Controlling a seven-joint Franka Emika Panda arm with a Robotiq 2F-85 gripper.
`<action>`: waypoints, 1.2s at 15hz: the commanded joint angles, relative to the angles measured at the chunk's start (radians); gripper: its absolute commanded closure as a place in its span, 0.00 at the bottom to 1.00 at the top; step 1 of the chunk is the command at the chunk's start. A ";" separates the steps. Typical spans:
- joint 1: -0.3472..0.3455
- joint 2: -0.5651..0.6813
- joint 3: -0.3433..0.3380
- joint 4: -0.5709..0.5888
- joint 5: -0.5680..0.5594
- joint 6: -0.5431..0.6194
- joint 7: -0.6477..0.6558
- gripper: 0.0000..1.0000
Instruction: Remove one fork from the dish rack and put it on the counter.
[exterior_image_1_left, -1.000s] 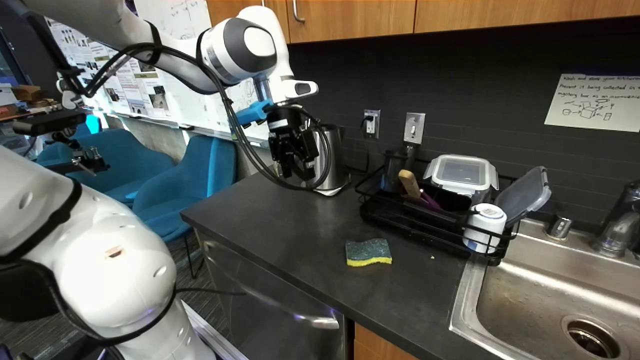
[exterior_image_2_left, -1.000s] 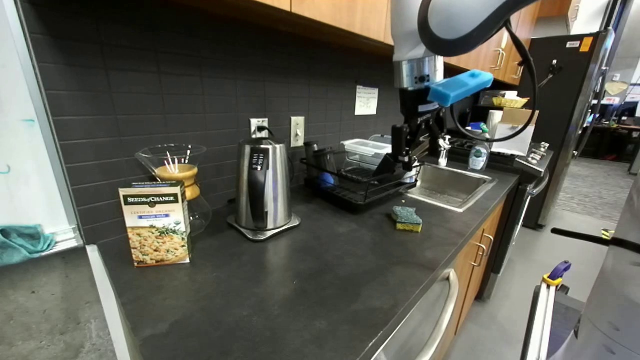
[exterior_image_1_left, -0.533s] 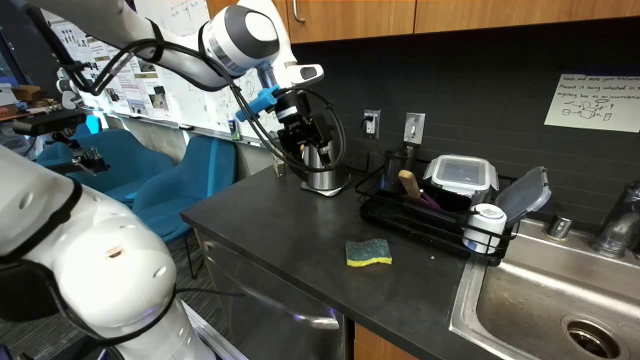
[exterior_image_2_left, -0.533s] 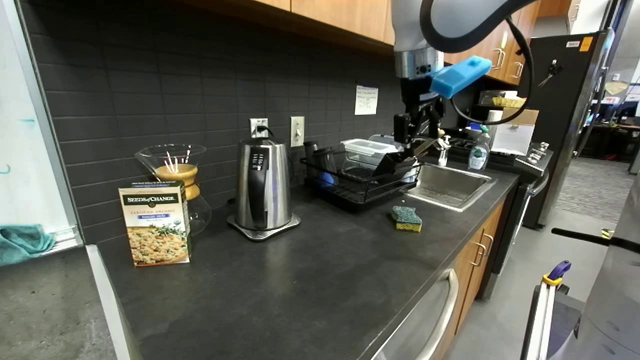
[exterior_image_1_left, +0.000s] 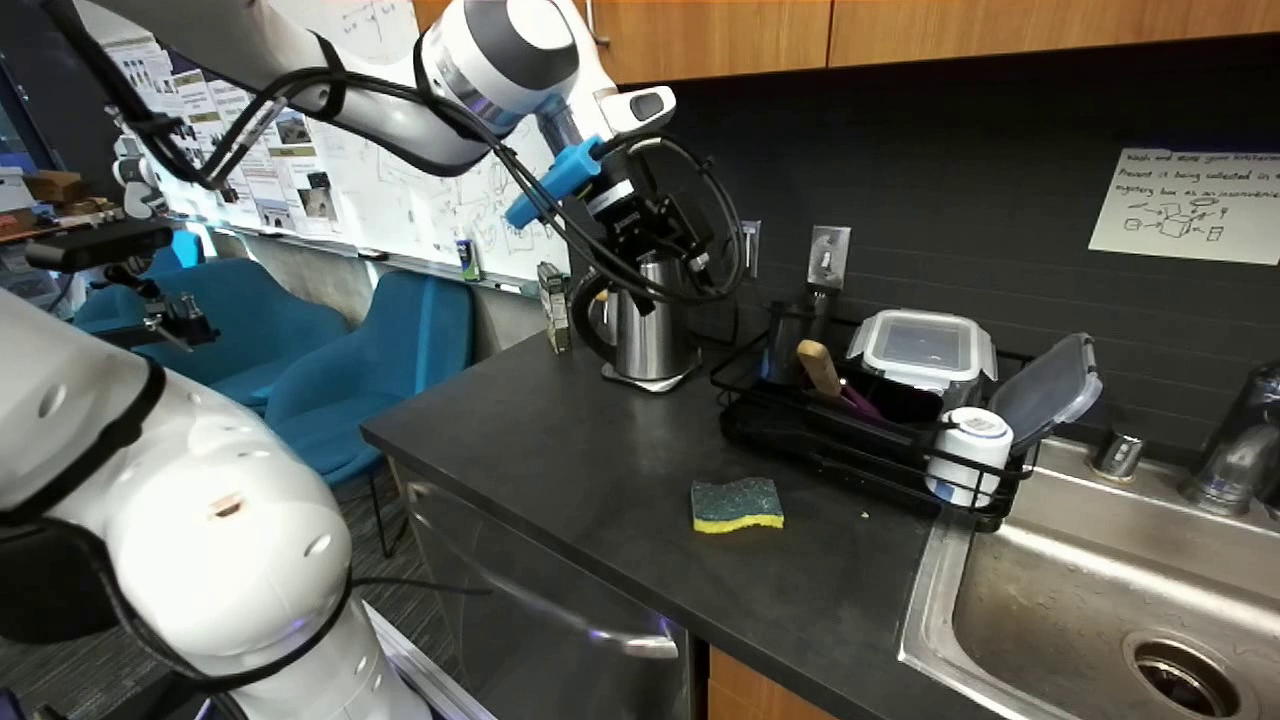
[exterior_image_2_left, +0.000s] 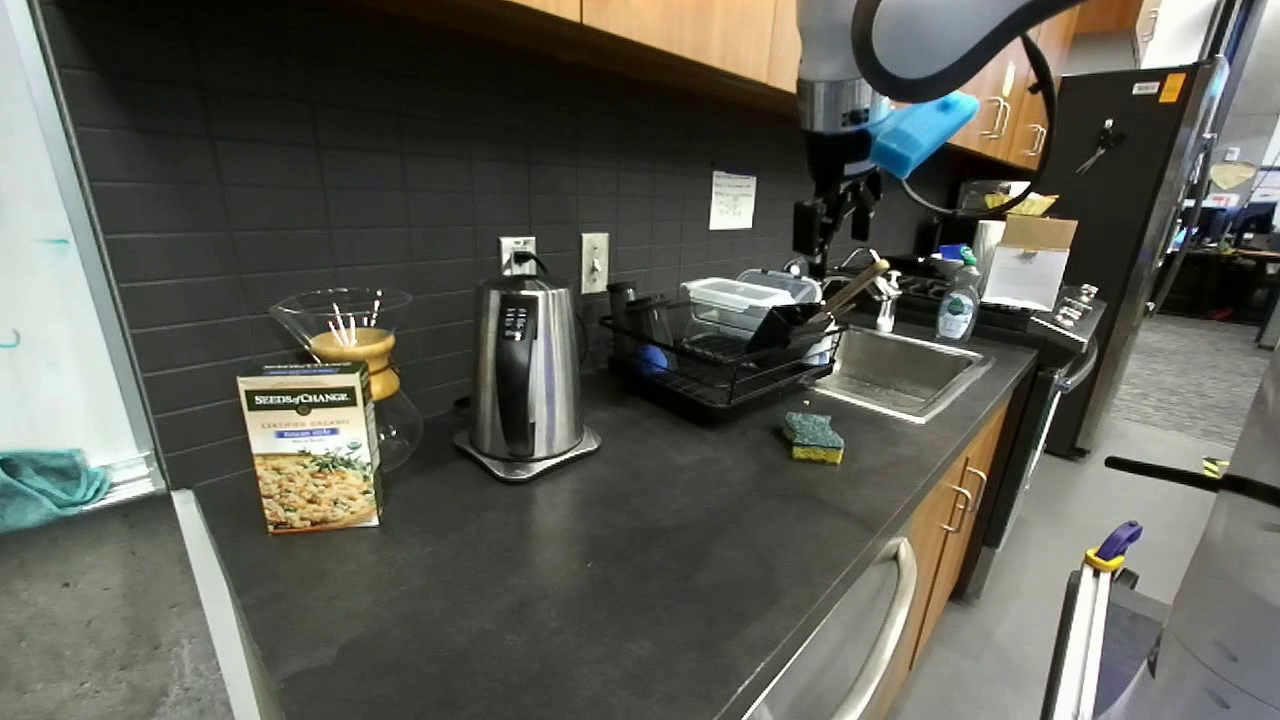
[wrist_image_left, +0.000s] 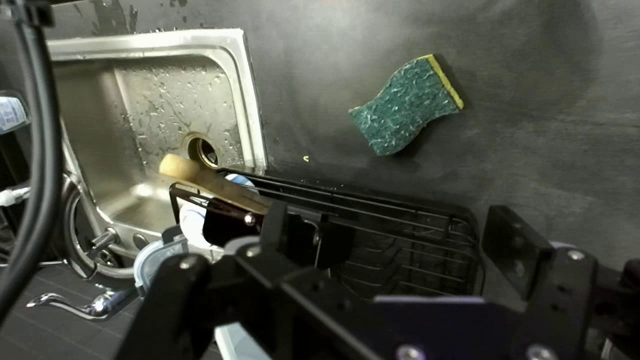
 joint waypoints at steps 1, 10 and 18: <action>-0.014 0.049 -0.033 0.056 -0.033 0.042 -0.077 0.00; -0.032 0.175 -0.086 0.149 -0.050 0.048 -0.210 0.00; -0.037 0.264 -0.112 0.142 -0.102 0.051 -0.204 0.00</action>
